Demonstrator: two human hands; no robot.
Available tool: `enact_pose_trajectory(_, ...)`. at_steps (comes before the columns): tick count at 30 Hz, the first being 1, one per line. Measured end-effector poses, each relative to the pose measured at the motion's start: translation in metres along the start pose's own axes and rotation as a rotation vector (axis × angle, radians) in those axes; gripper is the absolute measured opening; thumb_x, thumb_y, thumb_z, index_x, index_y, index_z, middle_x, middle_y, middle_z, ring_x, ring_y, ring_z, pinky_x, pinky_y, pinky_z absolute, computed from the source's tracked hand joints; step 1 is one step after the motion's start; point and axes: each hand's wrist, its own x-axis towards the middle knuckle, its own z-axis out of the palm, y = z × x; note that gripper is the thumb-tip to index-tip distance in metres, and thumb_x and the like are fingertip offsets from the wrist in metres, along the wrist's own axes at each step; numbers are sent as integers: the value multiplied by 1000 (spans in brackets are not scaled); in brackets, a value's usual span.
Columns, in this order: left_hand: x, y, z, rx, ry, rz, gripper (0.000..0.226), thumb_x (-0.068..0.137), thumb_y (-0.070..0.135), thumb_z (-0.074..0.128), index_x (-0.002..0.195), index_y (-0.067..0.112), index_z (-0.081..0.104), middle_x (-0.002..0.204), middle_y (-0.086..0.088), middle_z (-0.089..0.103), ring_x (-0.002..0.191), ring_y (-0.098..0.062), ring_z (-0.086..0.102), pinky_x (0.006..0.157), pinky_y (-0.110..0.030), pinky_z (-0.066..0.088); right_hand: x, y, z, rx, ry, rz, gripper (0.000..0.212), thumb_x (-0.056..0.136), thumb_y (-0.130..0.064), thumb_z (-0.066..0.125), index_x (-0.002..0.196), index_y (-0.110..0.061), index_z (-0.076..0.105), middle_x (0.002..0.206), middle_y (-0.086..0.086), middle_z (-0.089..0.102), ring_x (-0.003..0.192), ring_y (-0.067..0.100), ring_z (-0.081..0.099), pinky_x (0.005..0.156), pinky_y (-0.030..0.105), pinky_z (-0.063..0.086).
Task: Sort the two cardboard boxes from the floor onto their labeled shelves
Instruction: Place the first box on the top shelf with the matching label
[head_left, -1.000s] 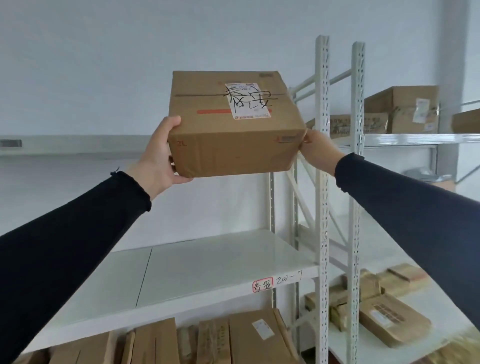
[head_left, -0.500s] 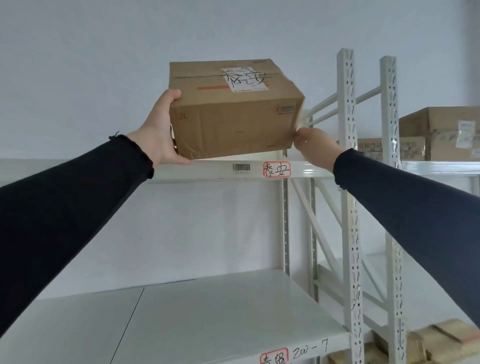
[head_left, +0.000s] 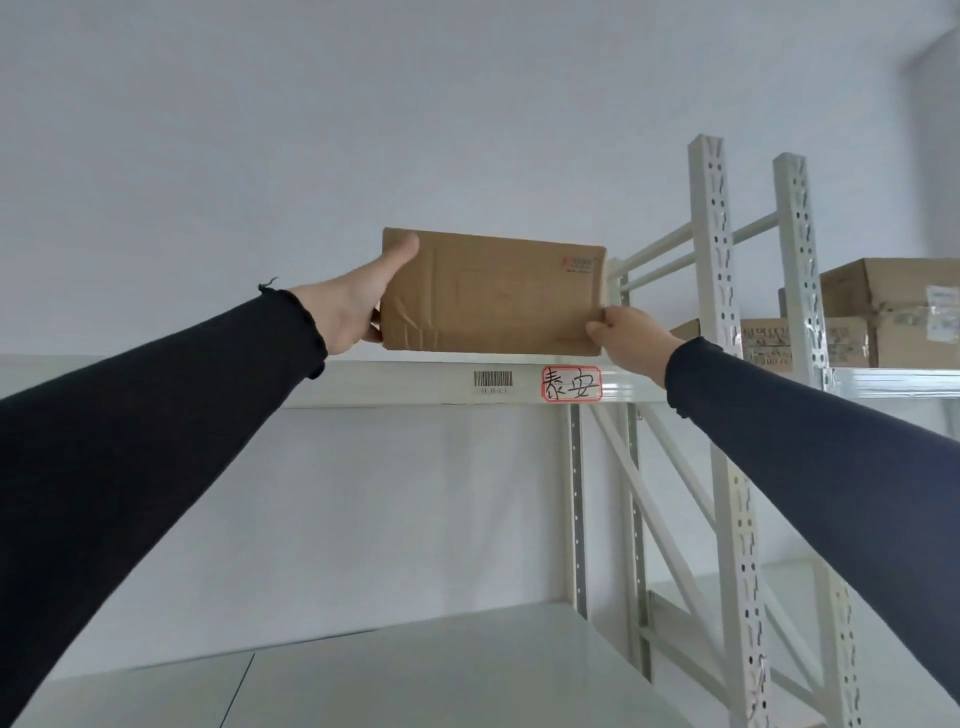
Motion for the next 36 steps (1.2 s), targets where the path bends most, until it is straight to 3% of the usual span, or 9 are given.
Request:
enact_pose_trajectory(4,15,-21,3,168,-4,-88,56,97,69,40,118,27,71,130,-5,73,126,-33,63,118,-43,38,8,10,7,-31,-3,-52,15,102,-23,42,101,-12,51,90,2,53,85,22,50,75,31,36)
enact_pose_trajectory(7,19,-25,2,260,81,-105,66,94,72,46,140,26,57,131,1,68,123,-27,63,106,-39,39,11,19,13,-32,7,-65,19,101,-30,43,102,-13,51,83,-3,54,74,15,51,66,31,38)
enact_pose_trajectory(11,17,-23,-1,351,238,130,85,93,50,69,161,30,21,116,4,64,105,-15,63,95,-36,46,8,39,21,8,81,-84,35,96,-46,46,109,-16,60,100,0,62,85,20,58,68,33,43)
enact_pose_trajectory(13,15,-22,0,402,271,206,86,92,42,74,159,31,22,106,8,59,97,-14,62,92,-36,48,7,46,26,67,130,-113,38,94,-50,49,110,-18,61,100,-3,63,90,19,60,70,33,44)
enact_pose_trajectory(17,21,-26,0,426,314,234,87,89,41,77,158,30,25,122,-3,57,109,-24,62,98,-40,49,17,51,31,136,144,-109,34,90,-52,56,97,-20,65,90,-5,67,83,17,62,66,31,46)
enact_pose_trajectory(21,36,-28,2,439,311,192,86,90,35,78,158,29,26,115,-5,59,105,-27,65,82,-32,53,39,49,30,83,39,-62,34,87,-52,61,87,-19,71,84,1,71,80,21,65,70,36,52)
enact_pose_trajectory(24,55,-35,1,455,294,135,88,89,29,80,158,29,26,109,-7,64,105,-32,71,97,-47,57,58,41,28,42,-67,-31,34,87,-46,65,93,-14,74,90,3,71,80,20,61,69,32,46)
enact_pose_trajectory(28,82,-44,-1,424,259,71,87,89,15,79,158,26,27,116,-21,68,105,-34,71,96,-43,59,89,34,31,-28,-182,31,39,83,-42,72,96,-6,69,89,3,68,94,27,62,81,36,46)
enact_pose_trajectory(36,114,-65,-5,421,229,6,86,90,6,76,157,27,27,108,-15,70,85,-28,69,74,-29,57,115,30,52,-108,-238,63,34,83,-38,73,95,-8,64,80,0,65,83,26,61,60,33,45)
